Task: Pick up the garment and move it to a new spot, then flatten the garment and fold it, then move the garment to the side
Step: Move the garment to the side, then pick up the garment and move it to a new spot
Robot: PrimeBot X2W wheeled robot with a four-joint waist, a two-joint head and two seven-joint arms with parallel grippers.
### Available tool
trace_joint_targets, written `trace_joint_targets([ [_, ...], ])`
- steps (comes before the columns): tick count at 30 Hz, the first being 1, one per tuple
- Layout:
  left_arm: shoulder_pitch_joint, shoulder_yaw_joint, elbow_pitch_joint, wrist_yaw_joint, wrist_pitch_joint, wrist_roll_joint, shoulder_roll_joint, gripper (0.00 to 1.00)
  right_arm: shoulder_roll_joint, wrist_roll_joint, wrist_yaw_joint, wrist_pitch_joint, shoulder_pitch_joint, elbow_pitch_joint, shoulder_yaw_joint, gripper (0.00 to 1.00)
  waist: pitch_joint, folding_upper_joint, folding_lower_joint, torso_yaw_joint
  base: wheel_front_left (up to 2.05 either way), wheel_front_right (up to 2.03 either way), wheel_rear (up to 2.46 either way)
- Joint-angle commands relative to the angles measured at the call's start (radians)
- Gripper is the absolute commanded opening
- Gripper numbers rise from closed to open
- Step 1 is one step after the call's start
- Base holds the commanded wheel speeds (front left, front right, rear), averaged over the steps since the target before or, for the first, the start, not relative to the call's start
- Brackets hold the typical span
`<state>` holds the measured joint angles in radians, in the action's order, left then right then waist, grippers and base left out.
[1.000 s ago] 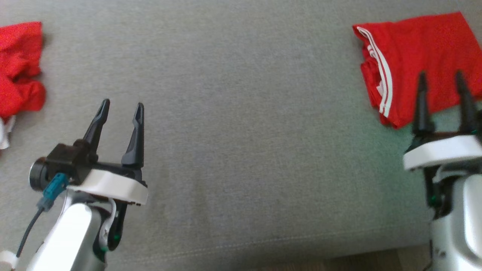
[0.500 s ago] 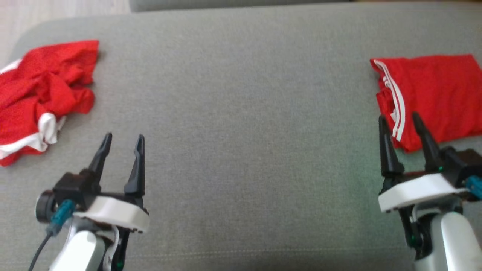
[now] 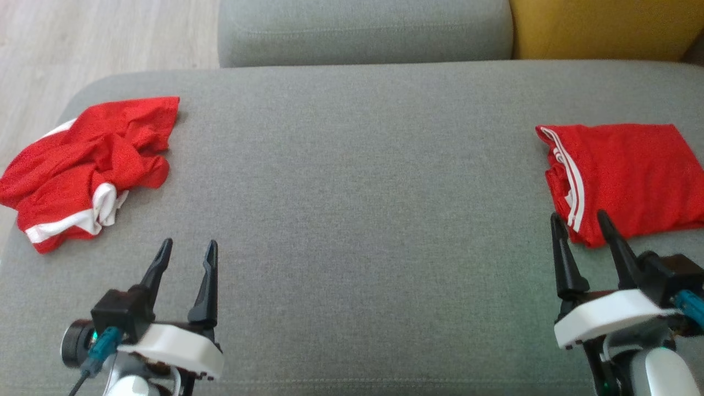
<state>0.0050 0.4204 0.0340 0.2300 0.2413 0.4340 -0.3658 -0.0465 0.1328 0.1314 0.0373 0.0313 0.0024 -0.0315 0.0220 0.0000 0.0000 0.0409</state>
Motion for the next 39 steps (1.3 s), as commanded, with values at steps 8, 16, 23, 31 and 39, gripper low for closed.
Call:
trace_joint_targets([
  [8,-0.016,-0.032,-0.049,0.017,-0.01,0.002,-0.034,1.0,-0.004,0.013,-0.001,0.012,0.009,-0.058,0.015,1.0,-0.027,0.0,0.0,-0.003,0.0,0.0,0.0],
  [16,-0.019,-0.029,-0.056,0.02,-0.014,0.002,-0.04,1.0,-0.004,0.009,-0.001,0.021,0.015,-0.066,0.012,1.0,-0.026,0.0,0.0,-0.004,0.0,0.0,0.0],
  [23,-0.03,-0.025,-0.058,0.018,-0.017,0.002,-0.045,1.0,-0.004,0.012,-0.001,0.021,0.016,-0.067,0.007,1.0,-0.023,0.0,0.0,0.001,0.0,0.0,0.0],
  [31,-0.037,-0.025,-0.061,0.022,-0.018,0.003,-0.049,1.0,-0.004,0.014,-0.001,0.023,0.016,-0.067,0.006,1.0,-0.022,0.0,0.0,0.004,0.0,0.0,0.0],
  [39,-0.048,-0.027,-0.061,0.024,-0.013,0.009,-0.044,1.0,-0.004,0.007,-0.001,0.029,0.029,-0.094,-0.001,1.0,-0.02,0.0,0.0,0.056,0.0,0.0,0.0],
])
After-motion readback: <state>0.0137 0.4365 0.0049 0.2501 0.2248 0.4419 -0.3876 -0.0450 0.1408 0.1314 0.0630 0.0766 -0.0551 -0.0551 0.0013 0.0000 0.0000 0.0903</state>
